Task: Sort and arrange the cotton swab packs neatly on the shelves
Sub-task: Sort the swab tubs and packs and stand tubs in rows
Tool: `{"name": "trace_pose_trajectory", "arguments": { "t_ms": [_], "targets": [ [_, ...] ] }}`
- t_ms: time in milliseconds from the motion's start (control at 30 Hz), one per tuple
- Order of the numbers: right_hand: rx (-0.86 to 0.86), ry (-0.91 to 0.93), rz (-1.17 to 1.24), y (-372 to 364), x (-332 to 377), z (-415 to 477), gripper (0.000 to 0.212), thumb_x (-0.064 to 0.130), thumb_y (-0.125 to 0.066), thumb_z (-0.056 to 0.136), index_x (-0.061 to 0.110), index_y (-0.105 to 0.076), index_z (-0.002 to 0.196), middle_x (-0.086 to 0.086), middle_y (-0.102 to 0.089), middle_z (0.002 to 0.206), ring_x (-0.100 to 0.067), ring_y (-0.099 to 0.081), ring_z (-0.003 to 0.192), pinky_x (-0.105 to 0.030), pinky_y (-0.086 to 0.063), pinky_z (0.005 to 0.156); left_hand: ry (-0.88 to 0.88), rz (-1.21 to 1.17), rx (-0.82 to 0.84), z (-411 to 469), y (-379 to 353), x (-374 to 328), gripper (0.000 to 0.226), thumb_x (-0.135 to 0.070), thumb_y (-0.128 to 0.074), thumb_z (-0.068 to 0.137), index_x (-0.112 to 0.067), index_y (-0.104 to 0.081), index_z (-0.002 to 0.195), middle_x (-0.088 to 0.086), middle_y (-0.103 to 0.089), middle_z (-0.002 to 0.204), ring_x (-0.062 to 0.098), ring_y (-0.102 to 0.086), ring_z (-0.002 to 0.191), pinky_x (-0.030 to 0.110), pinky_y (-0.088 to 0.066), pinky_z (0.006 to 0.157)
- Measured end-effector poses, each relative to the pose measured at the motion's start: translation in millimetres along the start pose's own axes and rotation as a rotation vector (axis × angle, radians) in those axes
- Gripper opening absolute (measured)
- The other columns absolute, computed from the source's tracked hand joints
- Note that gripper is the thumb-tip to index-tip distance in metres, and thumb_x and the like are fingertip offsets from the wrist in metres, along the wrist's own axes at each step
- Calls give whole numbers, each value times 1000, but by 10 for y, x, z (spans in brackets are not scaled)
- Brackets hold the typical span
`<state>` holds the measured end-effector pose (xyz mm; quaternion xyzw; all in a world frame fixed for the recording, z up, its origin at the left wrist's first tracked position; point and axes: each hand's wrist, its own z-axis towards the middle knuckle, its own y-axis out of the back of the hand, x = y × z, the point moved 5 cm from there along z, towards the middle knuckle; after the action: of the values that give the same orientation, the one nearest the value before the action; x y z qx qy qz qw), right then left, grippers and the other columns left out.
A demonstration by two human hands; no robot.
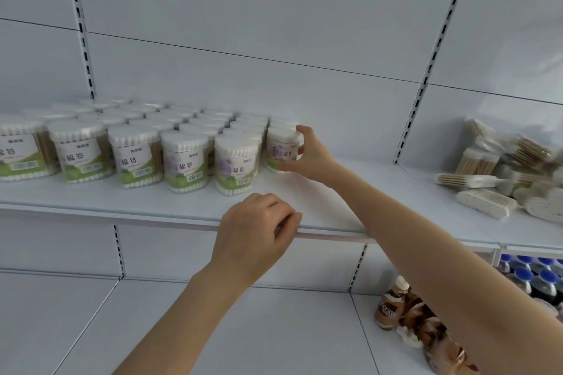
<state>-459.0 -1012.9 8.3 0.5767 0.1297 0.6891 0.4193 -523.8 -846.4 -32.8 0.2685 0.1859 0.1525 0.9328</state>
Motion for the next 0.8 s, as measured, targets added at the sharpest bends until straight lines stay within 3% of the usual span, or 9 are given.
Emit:
{"name": "trace_pose_trajectory", "arguments": {
  "t_ms": [100, 400, 633, 800],
  "targets": [
    [-7, 0, -5, -12, 2, -3, 90, 22, -75, 76, 12, -16, 144, -14, -51, 125, -19, -50, 99, -24, -37, 79, -2, 3, -2, -1, -8, 6, 34, -36, -43, 86, -21, -64, 63, -12, -58, 63, 11, -51, 59, 17, -31, 48],
    [-11, -20, -77, 164, -48, -53, 93, 27, -72, 80, 14, -8, 147, -13, -48, 129, -22, -50, 113, -26, -38, 83, -21, 5, 36, 16, -25, 13, 38, -38, -40, 85, -19, -66, 65, -9, -59, 63, 14, -53, 59, 27, -42, 44],
    [-124, -37, -328, 947, -429, -246, 42, 22, -58, 90, 8, -49, 129, -10, -51, 131, -23, -52, 115, -26, -39, 89, -48, 75, 88, 151, -89, -131, 47, -45, -37, 83, -16, -62, 56, -5, -53, 54, 18, -53, 53, 31, -42, 39],
    [-198, -95, -398, 1626, -803, -440, 37, 19, -56, 90, 10, -52, 125, -10, -53, 128, -24, -53, 113, -29, -40, 89, -93, -32, 117, 411, -366, -642, 43, -46, -40, 82, -17, -71, 77, -6, -67, 73, 20, -64, 66, 25, -42, 52]
  ]
}}
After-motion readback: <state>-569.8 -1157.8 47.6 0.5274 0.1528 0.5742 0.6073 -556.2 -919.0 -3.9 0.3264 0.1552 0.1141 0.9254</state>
